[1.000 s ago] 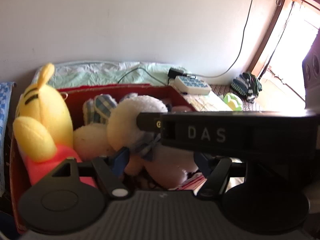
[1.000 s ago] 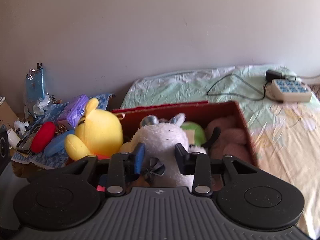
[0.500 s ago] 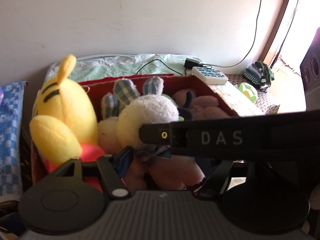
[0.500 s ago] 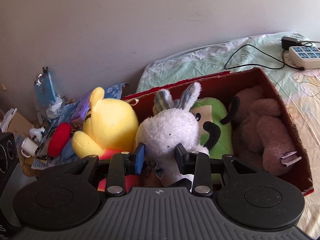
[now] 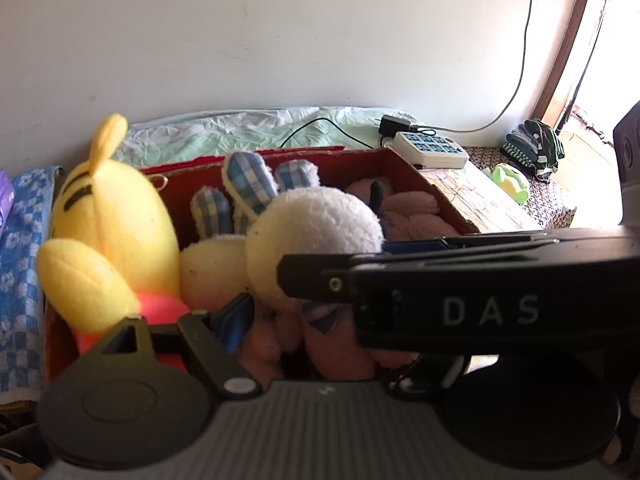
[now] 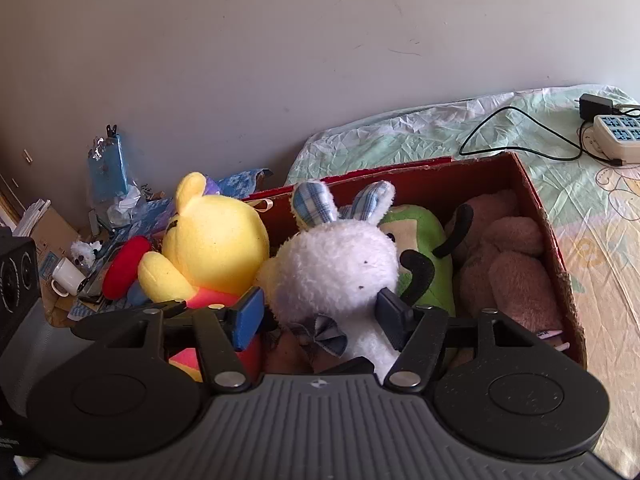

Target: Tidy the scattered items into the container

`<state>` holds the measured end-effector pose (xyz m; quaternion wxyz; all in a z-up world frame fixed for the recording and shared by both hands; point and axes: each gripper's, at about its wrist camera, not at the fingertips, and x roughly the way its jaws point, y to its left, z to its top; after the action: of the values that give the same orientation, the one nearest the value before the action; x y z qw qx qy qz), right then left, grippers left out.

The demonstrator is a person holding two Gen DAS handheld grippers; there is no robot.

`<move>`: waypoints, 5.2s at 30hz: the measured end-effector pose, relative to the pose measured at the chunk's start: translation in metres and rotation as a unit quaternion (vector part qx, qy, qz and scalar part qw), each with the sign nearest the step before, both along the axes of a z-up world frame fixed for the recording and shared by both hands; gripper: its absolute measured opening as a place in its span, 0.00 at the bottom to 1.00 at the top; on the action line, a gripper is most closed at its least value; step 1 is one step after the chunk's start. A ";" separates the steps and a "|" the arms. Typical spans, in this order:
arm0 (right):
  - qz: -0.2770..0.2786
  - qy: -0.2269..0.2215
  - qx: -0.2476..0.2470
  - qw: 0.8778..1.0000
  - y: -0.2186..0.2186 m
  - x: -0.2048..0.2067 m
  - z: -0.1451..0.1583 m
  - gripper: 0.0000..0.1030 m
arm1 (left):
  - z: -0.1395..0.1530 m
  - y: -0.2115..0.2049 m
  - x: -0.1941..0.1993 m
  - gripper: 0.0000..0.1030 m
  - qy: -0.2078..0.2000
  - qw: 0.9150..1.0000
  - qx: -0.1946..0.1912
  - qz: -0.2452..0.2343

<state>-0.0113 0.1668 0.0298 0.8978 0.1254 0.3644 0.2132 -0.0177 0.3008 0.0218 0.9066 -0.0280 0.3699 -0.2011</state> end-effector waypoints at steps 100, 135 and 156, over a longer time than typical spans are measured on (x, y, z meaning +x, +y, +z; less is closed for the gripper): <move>-0.084 0.055 -0.094 0.990 -0.043 -0.049 0.045 0.81 | 0.066 0.016 -0.044 0.99 0.029 0.942 0.151 0.298; -0.134 0.142 -0.104 0.975 -0.078 -0.082 -0.004 0.81 | 0.006 -0.026 -0.076 0.99 0.135 0.961 0.143 0.192; -0.160 0.124 -0.133 0.970 -0.171 -0.068 -0.001 0.81 | 0.008 -0.135 -0.064 0.99 0.131 0.961 0.170 0.174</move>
<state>-0.0794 -0.0046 0.0289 0.8768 0.0869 0.4730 -0.0007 -0.0821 0.1663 0.0300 0.8627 0.0359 0.5035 0.0313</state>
